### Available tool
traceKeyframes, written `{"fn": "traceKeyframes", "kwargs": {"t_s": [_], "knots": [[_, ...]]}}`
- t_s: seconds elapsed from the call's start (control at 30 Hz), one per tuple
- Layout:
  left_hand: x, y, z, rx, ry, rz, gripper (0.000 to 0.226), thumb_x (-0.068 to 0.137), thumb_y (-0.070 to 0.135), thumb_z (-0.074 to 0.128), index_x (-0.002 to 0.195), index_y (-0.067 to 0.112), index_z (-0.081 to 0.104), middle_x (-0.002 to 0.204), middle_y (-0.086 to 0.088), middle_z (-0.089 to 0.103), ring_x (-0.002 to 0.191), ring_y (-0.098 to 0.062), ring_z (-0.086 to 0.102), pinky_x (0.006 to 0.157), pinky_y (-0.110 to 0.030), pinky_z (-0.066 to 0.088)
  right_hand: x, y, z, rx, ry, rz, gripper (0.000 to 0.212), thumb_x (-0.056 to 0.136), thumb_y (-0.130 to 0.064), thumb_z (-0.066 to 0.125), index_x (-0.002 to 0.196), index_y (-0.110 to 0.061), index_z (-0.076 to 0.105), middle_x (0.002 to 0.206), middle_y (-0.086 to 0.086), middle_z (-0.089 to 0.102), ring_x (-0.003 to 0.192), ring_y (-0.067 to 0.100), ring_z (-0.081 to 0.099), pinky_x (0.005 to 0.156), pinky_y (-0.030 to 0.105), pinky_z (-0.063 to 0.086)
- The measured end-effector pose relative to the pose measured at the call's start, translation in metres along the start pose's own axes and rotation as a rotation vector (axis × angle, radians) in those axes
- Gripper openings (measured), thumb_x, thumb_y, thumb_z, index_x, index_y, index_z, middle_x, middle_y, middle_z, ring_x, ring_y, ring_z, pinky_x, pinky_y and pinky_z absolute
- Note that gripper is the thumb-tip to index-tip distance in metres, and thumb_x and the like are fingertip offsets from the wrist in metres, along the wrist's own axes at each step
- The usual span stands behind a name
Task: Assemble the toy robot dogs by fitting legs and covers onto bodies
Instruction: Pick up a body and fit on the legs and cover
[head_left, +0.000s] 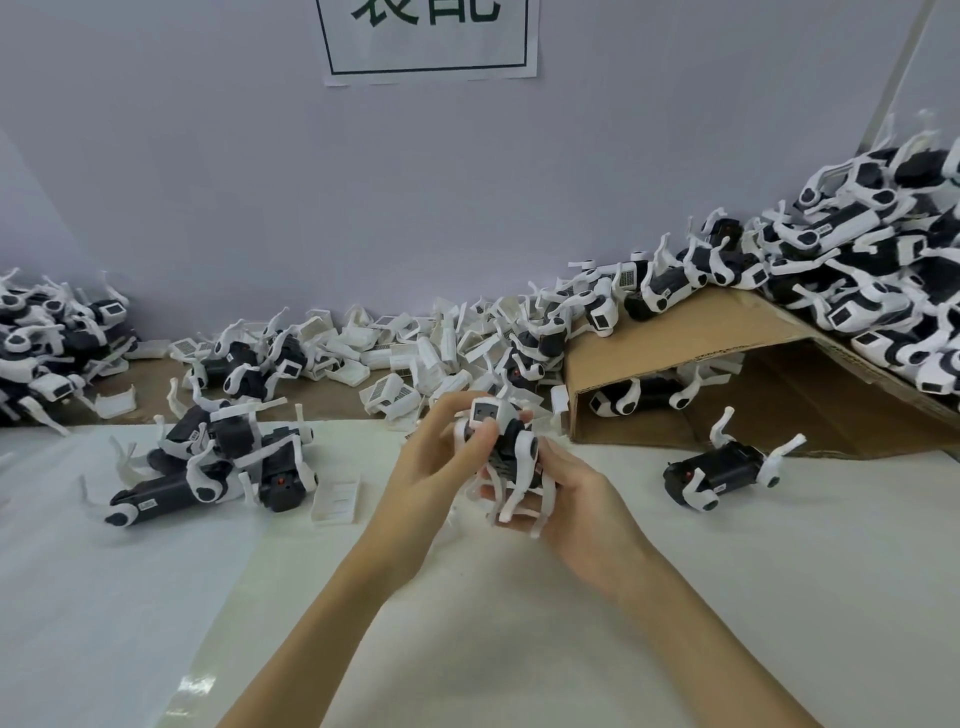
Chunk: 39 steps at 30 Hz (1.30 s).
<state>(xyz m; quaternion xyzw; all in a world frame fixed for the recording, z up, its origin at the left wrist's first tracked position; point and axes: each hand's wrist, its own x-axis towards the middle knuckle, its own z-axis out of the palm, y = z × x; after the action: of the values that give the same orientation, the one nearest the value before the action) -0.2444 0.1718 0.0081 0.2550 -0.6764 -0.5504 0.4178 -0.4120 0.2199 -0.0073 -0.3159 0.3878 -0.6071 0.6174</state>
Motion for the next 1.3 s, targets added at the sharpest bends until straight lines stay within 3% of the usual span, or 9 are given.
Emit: {"fn": "traceKeyframes", "kwargs": {"t_s": [0.1,0.23,0.33,0.4,0.57,0.8,1.0,1.17,1.3], "knots": [[0.002,0.003,-0.005,-0.077,-0.05,-0.036,0.04,0.106,0.037,0.063,0.138,0.014,0.058,0.133,-0.018,0.07,0.123,-0.045,0.066,0.111,-0.069,0.046,-0.001,-0.001,-0.001,-0.036,0.009,-0.063,0.045,0.099,-0.04,0.05,0.133,-0.016,0.067,0.125,0.025,0.071,0.112,0.038,0.07,0.093,0.05,0.057],[0.002,0.009,-0.01,-0.182,-0.09,-0.069,0.04,0.108,0.037,0.053,0.135,0.007,0.057,0.144,-0.015,0.066,0.135,-0.036,0.061,0.11,-0.04,0.052,0.001,0.003,-0.003,-0.098,0.032,-0.117,0.035,0.109,-0.031,0.043,0.127,-0.019,0.07,0.123,0.017,0.074,0.107,0.032,0.072,0.103,0.059,0.049],[0.002,0.01,-0.009,-0.037,0.039,-0.02,0.039,0.107,0.043,0.056,0.131,0.015,0.07,0.131,-0.012,0.073,0.126,-0.031,0.067,0.114,-0.049,0.049,0.002,0.004,-0.002,-0.153,0.098,-0.203,0.031,0.109,-0.029,0.043,0.124,-0.017,0.068,0.123,0.015,0.074,0.102,0.028,0.074,0.094,0.059,0.051],[0.002,0.009,-0.01,0.155,0.126,0.06,0.04,0.108,0.051,0.052,0.13,0.025,0.074,0.124,-0.002,0.077,0.12,-0.025,0.07,0.112,-0.052,0.05,0.002,0.003,-0.003,-0.233,0.177,-0.304,0.027,0.109,-0.03,0.049,0.126,-0.019,0.066,0.127,0.012,0.071,0.11,0.025,0.072,0.091,0.05,0.055],[0.001,0.0,-0.008,0.344,0.087,0.11,0.06,0.086,0.049,0.082,0.141,0.041,0.058,0.124,0.02,0.072,0.118,-0.007,0.068,0.099,-0.019,0.051,-0.003,-0.003,-0.01,-0.562,0.23,-0.578,0.038,0.096,-0.048,0.069,0.132,-0.037,0.061,0.129,-0.024,0.065,0.126,-0.002,0.058,0.099,0.019,0.047],[0.003,0.002,-0.043,0.227,-0.014,0.111,0.064,0.09,0.043,0.078,0.149,0.039,0.053,0.144,0.011,0.066,0.136,-0.013,0.059,0.113,-0.036,0.045,-0.003,-0.023,-0.03,-0.693,-0.132,-0.418,0.061,0.09,-0.03,0.079,0.145,-0.026,0.055,0.137,-0.011,0.067,0.133,0.008,0.058,0.11,0.022,0.047],[0.006,-0.009,-0.057,0.882,0.055,0.341,0.075,0.08,0.056,0.084,0.145,0.038,0.052,0.142,0.032,0.058,0.127,0.015,0.046,0.104,-0.007,0.031,-0.001,-0.015,-0.034,-1.057,-0.025,-0.66,0.071,0.085,-0.021,0.086,0.143,-0.038,0.049,0.142,-0.024,0.054,0.138,0.001,0.048,0.108,0.006,0.035],[0.012,-0.01,-0.055,1.029,0.165,0.611,0.073,0.08,0.055,0.087,0.14,0.02,0.063,0.139,0.019,0.064,0.129,0.001,0.054,0.112,-0.024,0.031,-0.002,-0.017,-0.033,-1.164,0.053,-0.736,0.072,0.086,-0.025,0.085,0.141,-0.048,0.045,0.139,-0.032,0.051,0.132,-0.003,0.05,0.101,0.002,0.034],[0.003,-0.007,-0.053,0.695,0.1,0.249,0.054,0.075,0.066,0.08,0.123,0.043,0.071,0.118,0.027,0.072,0.114,0.007,0.059,0.098,-0.009,0.036,-0.01,-0.033,-0.036,-0.954,-0.121,-0.43,0.046,0.096,-0.04,0.073,0.139,-0.036,0.056,0.127,-0.025,0.067,0.124,-0.001,0.06,0.096,0.013,0.047]]}}
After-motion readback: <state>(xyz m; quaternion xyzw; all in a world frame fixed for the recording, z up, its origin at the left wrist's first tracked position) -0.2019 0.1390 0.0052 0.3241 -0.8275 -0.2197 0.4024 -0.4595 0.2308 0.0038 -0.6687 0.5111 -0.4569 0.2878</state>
